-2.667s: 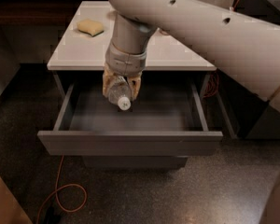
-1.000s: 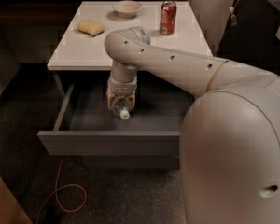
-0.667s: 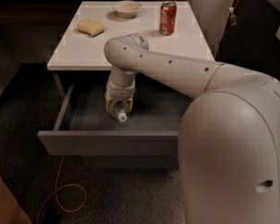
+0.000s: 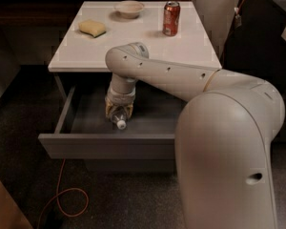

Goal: Place blue plastic bottle into top drawer

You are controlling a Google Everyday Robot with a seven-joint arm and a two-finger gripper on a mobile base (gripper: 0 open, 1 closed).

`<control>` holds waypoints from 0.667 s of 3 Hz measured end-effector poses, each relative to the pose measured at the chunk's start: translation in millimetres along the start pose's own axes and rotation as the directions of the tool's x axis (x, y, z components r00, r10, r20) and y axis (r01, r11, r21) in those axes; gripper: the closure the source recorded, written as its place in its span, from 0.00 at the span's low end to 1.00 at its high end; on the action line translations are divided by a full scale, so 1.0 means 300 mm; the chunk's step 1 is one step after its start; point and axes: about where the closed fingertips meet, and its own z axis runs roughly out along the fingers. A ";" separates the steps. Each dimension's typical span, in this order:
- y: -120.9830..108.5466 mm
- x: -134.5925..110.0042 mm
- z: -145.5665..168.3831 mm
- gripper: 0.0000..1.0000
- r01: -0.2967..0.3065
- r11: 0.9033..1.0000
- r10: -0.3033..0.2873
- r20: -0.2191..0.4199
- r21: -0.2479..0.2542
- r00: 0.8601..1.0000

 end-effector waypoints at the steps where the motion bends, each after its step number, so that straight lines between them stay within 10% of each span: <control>1: 0.000 -0.004 0.008 0.06 0.001 1.000 -0.001 0.004 -0.001 1.000; 2: 0.001 -0.006 0.013 0.00 0.001 1.000 -0.001 0.007 -0.002 1.000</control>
Offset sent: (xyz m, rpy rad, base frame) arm -0.0008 0.0003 -0.0023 -0.0016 0.0037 0.0012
